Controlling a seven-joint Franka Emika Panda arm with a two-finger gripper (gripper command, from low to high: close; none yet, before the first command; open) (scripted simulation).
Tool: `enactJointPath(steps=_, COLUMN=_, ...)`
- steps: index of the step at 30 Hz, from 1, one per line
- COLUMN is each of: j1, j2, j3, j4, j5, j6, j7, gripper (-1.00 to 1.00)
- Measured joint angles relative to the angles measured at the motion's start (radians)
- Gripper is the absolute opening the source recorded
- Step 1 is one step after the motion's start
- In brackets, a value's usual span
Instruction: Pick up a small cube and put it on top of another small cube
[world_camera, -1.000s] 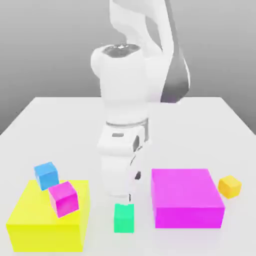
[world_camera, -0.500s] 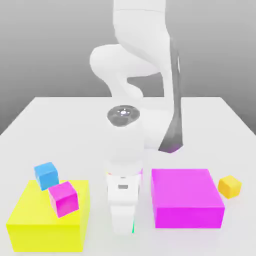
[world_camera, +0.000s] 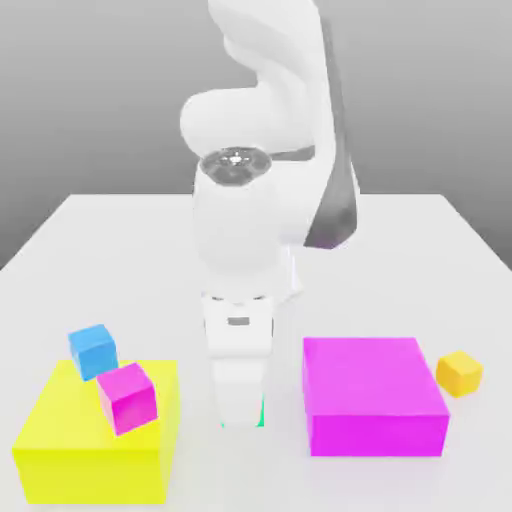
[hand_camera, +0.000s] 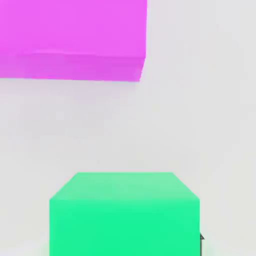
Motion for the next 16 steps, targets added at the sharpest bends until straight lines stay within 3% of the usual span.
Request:
enactJointPath(steps=7, j1=-0.105, j2=-0.142, j3=-0.083, j4=0.139, j5=-0.113, j6=-0.276, j7=-0.363, gripper=-1.0)
enactJointPath(steps=12, j1=-0.107, j2=-0.041, j3=-0.101, j4=0.119, j5=-0.055, j6=-0.165, j7=-0.455, gripper=-1.0)
enactJointPath(steps=13, j1=-0.11, j2=-0.021, j3=-0.099, j4=0.113, j5=-0.044, j6=-0.14, j7=-0.465, gripper=1.0)
enactJointPath(steps=16, j1=-0.109, j2=-0.021, j3=-0.099, j4=0.113, j5=-0.044, j6=-0.14, j7=-0.465, gripper=1.0)
